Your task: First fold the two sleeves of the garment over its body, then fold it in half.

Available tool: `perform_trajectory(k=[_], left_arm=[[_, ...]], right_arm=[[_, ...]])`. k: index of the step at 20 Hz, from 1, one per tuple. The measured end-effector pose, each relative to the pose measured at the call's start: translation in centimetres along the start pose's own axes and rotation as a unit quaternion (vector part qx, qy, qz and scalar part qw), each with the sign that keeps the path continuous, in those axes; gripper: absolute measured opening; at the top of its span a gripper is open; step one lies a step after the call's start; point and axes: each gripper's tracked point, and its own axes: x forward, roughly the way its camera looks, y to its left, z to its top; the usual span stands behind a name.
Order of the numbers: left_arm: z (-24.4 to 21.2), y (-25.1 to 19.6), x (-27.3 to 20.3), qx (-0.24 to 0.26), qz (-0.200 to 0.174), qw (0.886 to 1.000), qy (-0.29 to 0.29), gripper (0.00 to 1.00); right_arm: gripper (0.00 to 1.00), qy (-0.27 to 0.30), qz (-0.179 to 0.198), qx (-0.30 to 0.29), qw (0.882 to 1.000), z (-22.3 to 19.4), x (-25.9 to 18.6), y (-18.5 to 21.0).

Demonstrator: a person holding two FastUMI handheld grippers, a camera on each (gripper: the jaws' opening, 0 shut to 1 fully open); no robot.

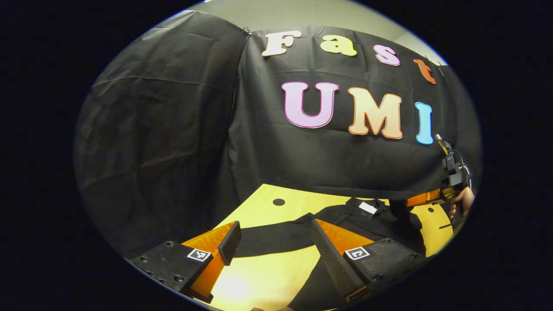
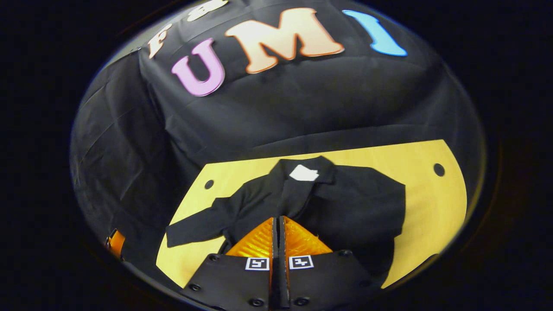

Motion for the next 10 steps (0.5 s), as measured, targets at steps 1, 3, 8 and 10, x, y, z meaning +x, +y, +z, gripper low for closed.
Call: perform_trajectory(k=[1,3,8,10], left_arm=[[-0.2,0.8,0.0,-0.002,0.005,1.0,0.003,0.96],[-0.7,2.1,0.3,-0.005,0.015,1.0,0.007,0.96],[-2.4,5.3,1.3,-0.019,0.042,0.999,0.021,0.96],[-3.5,6.0,1.9,-0.029,0.054,0.998,0.032,0.96]], right_arm=[[0.02,0.008,0.01,-0.003,1.0,-0.3,0.7,1.4],[0.02,0.02,0.021,-0.006,1.0,-1.1,2.2,3.5],[0.21,0.037,0.023,-0.006,0.999,-2.7,4.5,5.8],[0.48,0.032,0.019,-0.01,0.999,-2.9,4.8,6.2]])
